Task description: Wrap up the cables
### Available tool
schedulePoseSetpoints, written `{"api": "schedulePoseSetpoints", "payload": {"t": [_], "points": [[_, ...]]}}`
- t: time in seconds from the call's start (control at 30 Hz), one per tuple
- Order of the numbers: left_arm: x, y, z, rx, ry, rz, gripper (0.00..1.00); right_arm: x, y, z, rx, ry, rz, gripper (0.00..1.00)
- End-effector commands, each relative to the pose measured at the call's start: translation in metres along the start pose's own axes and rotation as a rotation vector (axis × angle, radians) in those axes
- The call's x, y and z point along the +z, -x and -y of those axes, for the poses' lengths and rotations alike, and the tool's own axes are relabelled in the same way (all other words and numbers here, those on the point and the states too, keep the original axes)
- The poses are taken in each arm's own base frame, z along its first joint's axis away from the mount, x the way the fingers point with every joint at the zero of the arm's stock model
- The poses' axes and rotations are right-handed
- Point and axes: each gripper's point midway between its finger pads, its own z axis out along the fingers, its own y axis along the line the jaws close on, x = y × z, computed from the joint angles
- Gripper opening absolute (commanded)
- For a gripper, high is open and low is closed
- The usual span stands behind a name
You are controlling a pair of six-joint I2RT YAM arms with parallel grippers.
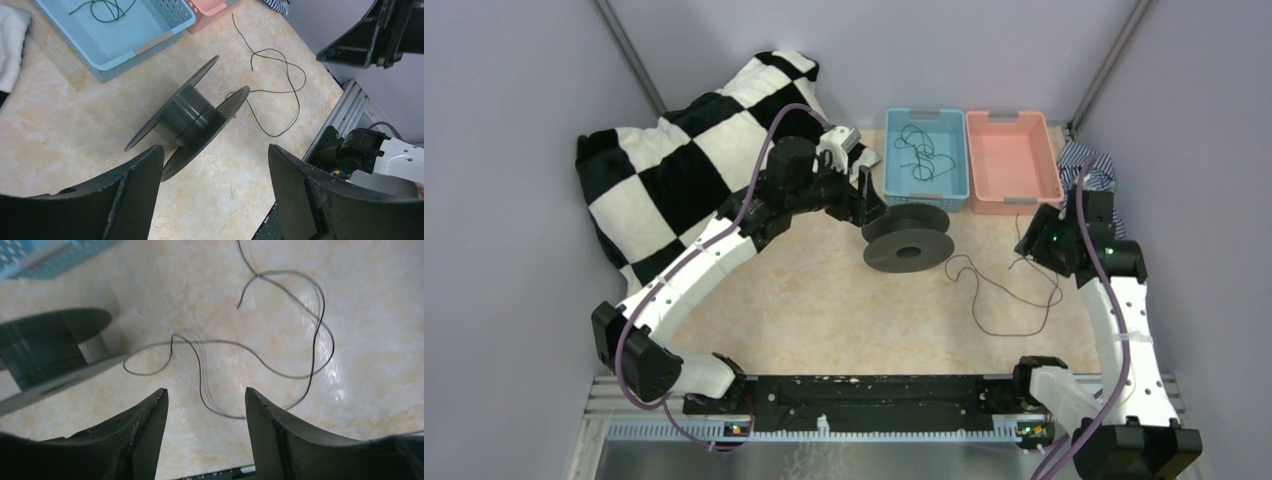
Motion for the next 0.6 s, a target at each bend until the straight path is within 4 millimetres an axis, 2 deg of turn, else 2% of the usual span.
{"api": "schedulePoseSetpoints", "payload": {"t": [0.0, 0.23, 0.27, 0.3, 0.37, 0.43, 0.57], "points": [[-0.005, 0.033, 0.007, 0.074, -0.006, 0.089, 0.82, 0.004, 0.067, -0.007, -0.033, -0.049, 0.183, 0.56], [-0.016, 0.038, -0.015, 0.059, 0.091, 0.088, 0.84, 0.093, 0.08, -0.003, -0.143, -0.094, 0.136, 0.54], [-0.02, 0.04, -0.021, 0.044, 0.106, 0.09, 0.84, 0.102, 0.08, -0.007, -0.158, -0.071, 0.128, 0.54], [-0.023, 0.041, -0.027, 0.029, 0.116, 0.091, 0.84, 0.112, 0.078, -0.014, -0.19, -0.026, 0.109, 0.48], [-0.03, 0.042, -0.037, 0.001, 0.123, 0.091, 0.84, 0.122, 0.073, -0.03, -0.232, 0.072, 0.077, 0.4], [-0.035, 0.043, -0.043, -0.008, 0.112, 0.096, 0.84, 0.127, 0.061, -0.039, -0.23, 0.133, 0.025, 0.42], [-0.041, 0.047, -0.046, 0.006, 0.107, 0.118, 0.84, 0.132, 0.033, -0.029, -0.218, 0.108, -0.076, 0.46]]}}
